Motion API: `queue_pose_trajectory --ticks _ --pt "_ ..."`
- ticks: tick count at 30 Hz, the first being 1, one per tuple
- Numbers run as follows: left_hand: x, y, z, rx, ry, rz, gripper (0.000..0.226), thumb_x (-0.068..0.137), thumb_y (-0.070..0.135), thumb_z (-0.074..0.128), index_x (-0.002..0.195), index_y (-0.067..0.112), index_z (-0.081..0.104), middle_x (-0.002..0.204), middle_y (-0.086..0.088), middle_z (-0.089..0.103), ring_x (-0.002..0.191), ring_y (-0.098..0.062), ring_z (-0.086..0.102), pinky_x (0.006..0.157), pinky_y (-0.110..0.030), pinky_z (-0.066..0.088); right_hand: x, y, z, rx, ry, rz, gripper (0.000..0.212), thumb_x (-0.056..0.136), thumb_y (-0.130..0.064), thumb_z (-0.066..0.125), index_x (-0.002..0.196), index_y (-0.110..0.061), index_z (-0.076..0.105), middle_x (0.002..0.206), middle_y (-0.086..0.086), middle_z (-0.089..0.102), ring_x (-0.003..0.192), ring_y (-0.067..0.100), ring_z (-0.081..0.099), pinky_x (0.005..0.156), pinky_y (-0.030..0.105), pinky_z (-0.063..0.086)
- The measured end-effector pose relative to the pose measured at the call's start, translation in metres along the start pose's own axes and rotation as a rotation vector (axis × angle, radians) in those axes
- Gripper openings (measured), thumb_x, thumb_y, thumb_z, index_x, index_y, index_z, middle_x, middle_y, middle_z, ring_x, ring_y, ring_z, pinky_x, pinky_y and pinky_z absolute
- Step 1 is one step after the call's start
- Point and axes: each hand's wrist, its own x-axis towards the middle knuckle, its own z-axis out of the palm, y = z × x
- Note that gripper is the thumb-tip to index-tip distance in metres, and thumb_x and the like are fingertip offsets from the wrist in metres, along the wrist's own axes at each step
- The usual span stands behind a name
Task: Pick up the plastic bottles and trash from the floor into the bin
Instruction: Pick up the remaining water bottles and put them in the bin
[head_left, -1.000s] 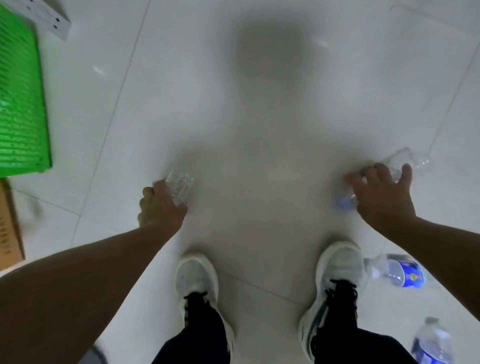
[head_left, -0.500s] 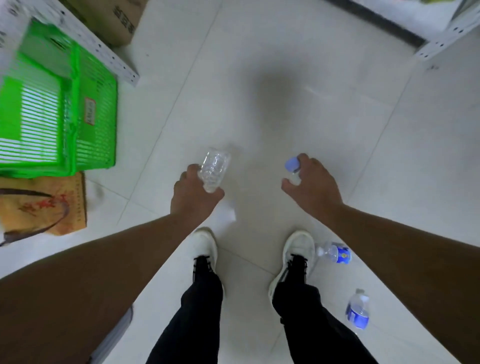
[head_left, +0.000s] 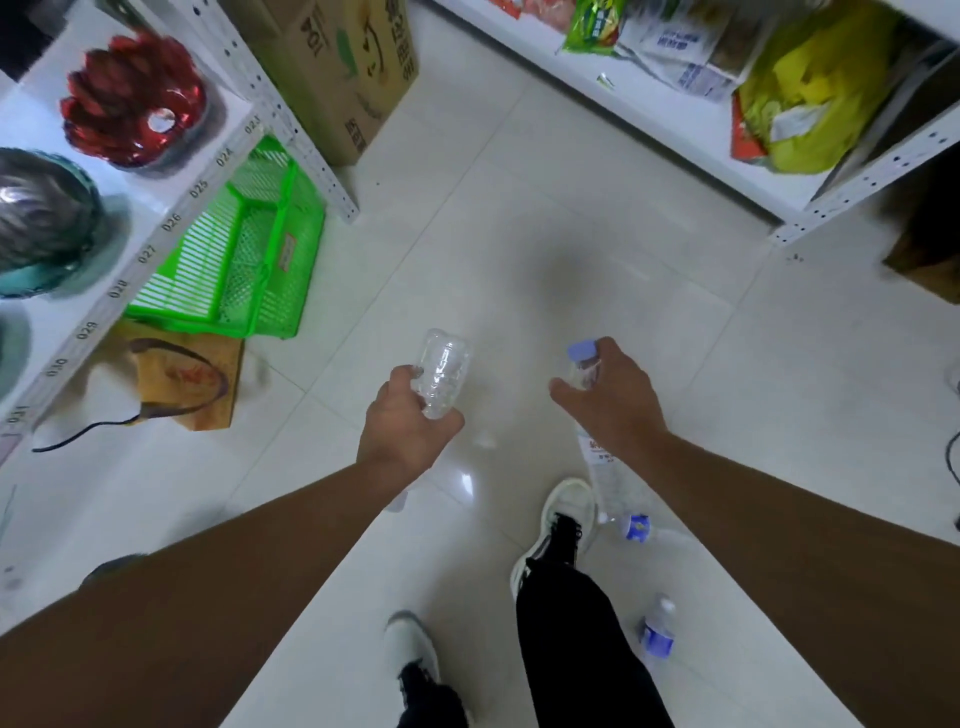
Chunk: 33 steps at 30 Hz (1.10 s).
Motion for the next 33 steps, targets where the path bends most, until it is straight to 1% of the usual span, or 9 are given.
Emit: queue_pose_trajectory --ticks 3,8,10,13,15,20,25,30,33 --pt "-0.014 -0.021 -0.002 -0.042 -0.043 -0.031 0.081 0.064 0.053 0.078 0.138 0.04 0.048 0.109 0.008 0.061 0.089 -0.024 0.072 0.072 -0.038 0.062 -0.028 0.01 0.01 0.009 0.015 0.064 0.042 0.084 -0.048 0.078 0.113 -0.023 0.061 0.095 -0.007 0.065 0.09 0.02 0.066 0.079 0.035 0.05" --pt "-0.055 -0.086 -0.022 -0.132 -0.033 -0.051 0.094 0.061 0.053 0.078 0.148 0.04 0.043 0.105 0.014 0.057 0.054 -0.019 0.071 0.052 -0.036 0.064 -0.09 0.002 0.062 0.123 0.066 0.078 0.024 0.087 -0.057 0.068 0.107 -0.046 0.061 0.096 -0.013 0.069 0.082 -0.001 0.067 0.077 0.029 0.049" --pt "-0.08 -0.125 -0.04 -0.17 -0.031 -0.078 0.099 0.059 0.058 0.078 0.15 0.043 0.04 0.108 0.015 0.056 0.048 -0.018 0.069 0.057 -0.039 0.066 -0.116 -0.016 0.091 0.157 0.042 0.081 0.022 0.085 -0.063 0.063 0.101 -0.049 0.06 0.095 -0.015 0.067 0.072 -0.006 0.066 0.07 0.027 0.046" --pt "-0.118 -0.185 -0.081 -0.187 0.004 -0.131 0.098 0.063 0.058 0.081 0.15 0.042 0.04 0.108 0.014 0.057 0.061 -0.019 0.071 0.064 -0.042 0.067 -0.151 -0.053 0.134 0.161 0.002 0.089 0.032 0.084 -0.067 0.058 0.1 -0.039 0.06 0.094 -0.01 0.069 0.073 -0.001 0.069 0.067 0.029 0.046" --pt "-0.136 -0.221 -0.113 -0.162 0.066 -0.16 0.095 0.066 0.056 0.083 0.149 0.037 0.043 0.104 0.015 0.057 0.069 -0.014 0.07 0.066 -0.035 0.064 -0.171 -0.083 0.162 0.173 -0.047 0.074 0.03 0.086 -0.066 0.057 0.1 -0.039 0.06 0.099 -0.006 0.072 0.082 0.015 0.073 0.07 0.032 0.053" --pt "-0.149 -0.298 -0.182 -0.237 0.188 -0.278 0.076 0.078 0.042 0.09 0.14 0.026 0.048 0.101 0.004 0.07 0.072 -0.001 0.069 0.049 -0.008 0.043 -0.201 -0.147 0.232 0.123 -0.2 -0.06 0.03 0.094 -0.063 0.059 0.113 -0.041 0.062 0.105 -0.01 0.073 0.088 0.016 0.074 0.07 0.029 0.049" --pt "-0.174 -0.36 -0.223 -0.287 0.264 -0.396 0.043 0.08 0.039 0.087 0.106 0.037 0.053 0.083 0.016 0.073 0.065 0.009 0.068 0.044 -0.008 0.042 -0.208 -0.189 0.309 0.034 -0.307 -0.23 0.044 0.099 -0.058 0.062 0.126 -0.023 0.065 0.112 0.005 0.071 0.099 0.024 0.067 0.083 0.034 0.049" --pt "-0.202 -0.429 -0.241 -0.343 0.345 -0.555 0.057 0.073 0.054 0.084 0.118 0.034 0.057 0.096 0.009 0.075 0.071 -0.004 0.072 0.042 -0.013 0.046 -0.229 -0.214 0.366 -0.035 -0.429 -0.339 0.046 0.098 -0.063 0.062 0.118 -0.022 0.067 0.111 0.023 0.064 0.098 0.035 0.067 0.085 0.043 0.056" --pt "-0.207 -0.475 -0.247 -0.335 0.354 -0.618 0.07 0.07 0.061 0.086 0.124 0.029 0.055 0.104 0.006 0.074 0.085 -0.011 0.072 0.056 -0.025 0.051 -0.245 -0.231 0.399 -0.08 -0.525 -0.404 0.042 0.096 -0.066 0.062 0.115 -0.029 0.068 0.105 0.018 0.067 0.089 0.035 0.071 0.079 0.043 0.06"
